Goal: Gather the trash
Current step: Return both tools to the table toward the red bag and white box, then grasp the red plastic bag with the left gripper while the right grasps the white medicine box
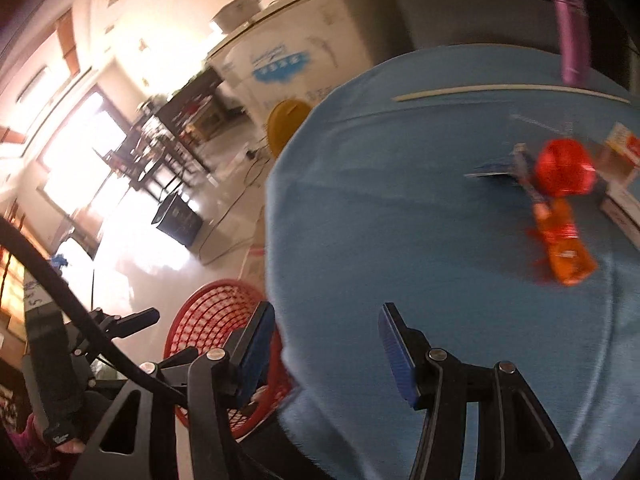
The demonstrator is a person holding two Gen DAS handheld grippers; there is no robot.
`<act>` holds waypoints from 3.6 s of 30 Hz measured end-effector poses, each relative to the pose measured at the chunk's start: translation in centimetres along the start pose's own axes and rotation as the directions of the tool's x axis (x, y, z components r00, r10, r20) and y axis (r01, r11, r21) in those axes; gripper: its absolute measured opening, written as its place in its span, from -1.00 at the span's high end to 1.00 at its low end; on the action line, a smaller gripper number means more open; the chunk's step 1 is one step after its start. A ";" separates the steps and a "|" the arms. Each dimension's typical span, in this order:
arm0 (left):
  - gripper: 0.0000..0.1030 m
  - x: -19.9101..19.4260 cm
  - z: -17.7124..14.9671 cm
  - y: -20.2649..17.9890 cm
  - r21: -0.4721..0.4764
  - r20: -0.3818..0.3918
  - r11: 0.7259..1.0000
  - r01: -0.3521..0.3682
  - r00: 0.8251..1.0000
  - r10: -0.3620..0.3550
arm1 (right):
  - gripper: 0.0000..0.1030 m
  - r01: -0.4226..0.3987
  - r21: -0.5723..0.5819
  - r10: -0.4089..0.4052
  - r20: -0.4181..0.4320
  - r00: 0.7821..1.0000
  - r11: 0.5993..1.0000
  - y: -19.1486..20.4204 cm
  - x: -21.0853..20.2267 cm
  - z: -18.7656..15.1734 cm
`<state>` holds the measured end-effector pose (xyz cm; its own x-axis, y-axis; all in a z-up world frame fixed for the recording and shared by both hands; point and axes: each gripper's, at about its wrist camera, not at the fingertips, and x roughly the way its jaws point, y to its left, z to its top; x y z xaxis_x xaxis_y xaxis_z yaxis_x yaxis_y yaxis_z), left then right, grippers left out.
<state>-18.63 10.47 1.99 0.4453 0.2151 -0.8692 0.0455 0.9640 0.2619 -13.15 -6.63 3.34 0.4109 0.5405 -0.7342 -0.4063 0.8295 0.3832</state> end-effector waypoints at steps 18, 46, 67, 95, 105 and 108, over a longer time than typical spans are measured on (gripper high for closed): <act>-0.24 -2.5 8.0 -9.9 0.217 0.116 0.976 0.024 0.992 -0.050 | -0.13 0.109 0.203 -0.147 0.185 0.972 0.973 -10.3 -8.5 0.4; -0.24 -0.9 13.7 -17.1 0.352 0.101 0.934 0.067 0.989 -0.109 | -0.14 0.173 0.358 -0.262 0.216 0.941 0.918 -18.4 -11.3 0.7; -0.24 3.2 16.5 -15.2 0.303 0.034 0.948 0.094 0.993 -0.110 | -0.14 0.192 0.485 -0.316 0.186 0.931 0.853 -25.3 -11.3 1.0; -0.41 3.7 25.2 -17.2 0.245 -0.009 0.882 0.403 0.911 -0.413 | -0.22 0.223 0.210 -0.244 0.081 0.966 0.952 -25.3 -5.7 4.6; -0.41 5.9 26.1 -18.9 0.238 -0.072 0.841 0.485 0.873 -0.483 | -0.30 0.358 -0.025 -0.356 0.059 0.933 0.933 -22.0 -2.8 4.0; -0.41 5.8 25.8 -18.9 0.248 -0.074 0.834 0.493 0.868 -0.491 | -0.14 0.401 -0.059 -0.396 0.084 0.914 0.914 -21.7 -2.3 4.0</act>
<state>6.15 -10.57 2.81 0.2980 -0.2756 -0.9139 0.4792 0.8712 -0.1064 -2.04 -25.25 -1.08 0.6048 0.1773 -0.7763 -0.2543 0.9669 0.0227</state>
